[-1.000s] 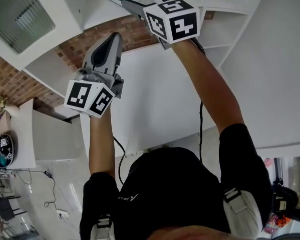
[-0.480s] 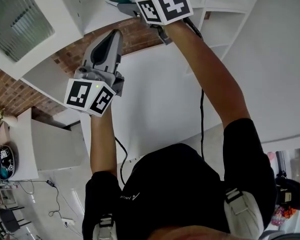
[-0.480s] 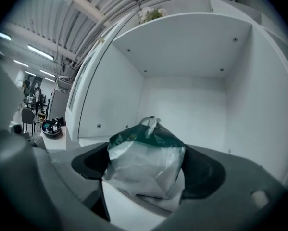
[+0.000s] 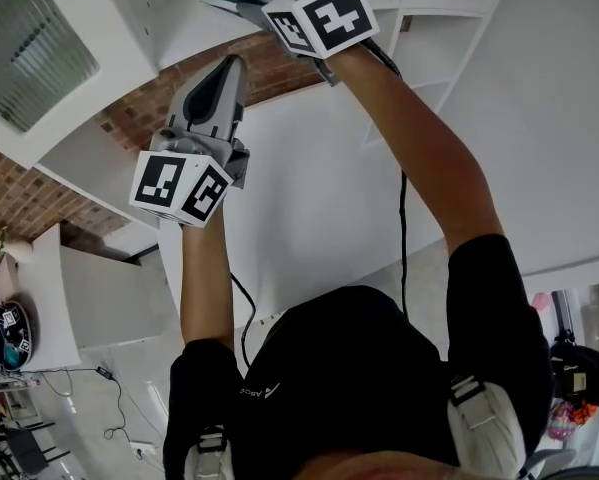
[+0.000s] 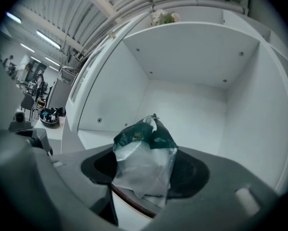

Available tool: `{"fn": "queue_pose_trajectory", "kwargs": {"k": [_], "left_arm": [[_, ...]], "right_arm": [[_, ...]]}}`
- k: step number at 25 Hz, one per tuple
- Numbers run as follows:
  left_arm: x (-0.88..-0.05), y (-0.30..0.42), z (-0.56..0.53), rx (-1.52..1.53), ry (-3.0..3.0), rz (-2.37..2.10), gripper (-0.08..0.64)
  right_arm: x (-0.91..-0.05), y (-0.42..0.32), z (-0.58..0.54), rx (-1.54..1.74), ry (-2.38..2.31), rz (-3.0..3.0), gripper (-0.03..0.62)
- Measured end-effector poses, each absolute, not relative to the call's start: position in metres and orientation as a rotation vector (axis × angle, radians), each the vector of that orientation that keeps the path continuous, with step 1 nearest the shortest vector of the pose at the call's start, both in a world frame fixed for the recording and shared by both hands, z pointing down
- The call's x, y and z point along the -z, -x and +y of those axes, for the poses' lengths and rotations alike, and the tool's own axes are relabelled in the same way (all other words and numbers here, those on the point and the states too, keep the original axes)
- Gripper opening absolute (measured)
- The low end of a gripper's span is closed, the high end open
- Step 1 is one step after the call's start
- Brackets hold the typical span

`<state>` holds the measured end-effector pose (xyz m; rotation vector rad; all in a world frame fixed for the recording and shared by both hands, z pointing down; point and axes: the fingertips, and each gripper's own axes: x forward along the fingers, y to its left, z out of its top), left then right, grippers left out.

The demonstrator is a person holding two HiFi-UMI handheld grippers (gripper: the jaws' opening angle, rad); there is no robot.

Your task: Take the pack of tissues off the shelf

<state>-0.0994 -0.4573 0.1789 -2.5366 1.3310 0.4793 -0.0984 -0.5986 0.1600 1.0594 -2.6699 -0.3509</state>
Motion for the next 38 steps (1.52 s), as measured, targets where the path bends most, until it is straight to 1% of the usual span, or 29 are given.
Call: {"fn": "queue_pose_trajectory", "kwargs": {"k": [7,12,16,22,27,38], "left_arm": [[-0.172,0.099,-0.455,-0.440,2.511,1.328,-0.002],[-0.170,0.101,-0.447,-0.477,2.486,1.338,-0.002],[-0.173,0.093,-0.436,-0.471,2.466,1.321,-0.002],[-0.177,0.076,-0.416,-0.468,2.439,1.288,-0.002],[-0.206,0.065,-0.398,-0.493,2.459,1.319,-0.002],[-0.206,0.058,-0.400,-0.472,2.458,1.350,-0.002]], "right_arm": [[-0.147,0.086,-0.578,0.480,-1.096,-2.771,0.273],[-0.138,0.056,-0.536,0.594,-1.142,-2.881,0.273],[-0.147,0.029,-0.497,0.672,-1.173,-2.946,0.273],[-0.172,-0.008,-0.449,0.637,-1.229,-3.063,0.272],[-0.204,-0.025,-0.409,0.623,-1.204,-3.139,0.269],[-0.217,-0.030,-0.409,0.614,-1.183,-3.122,0.262]]}}
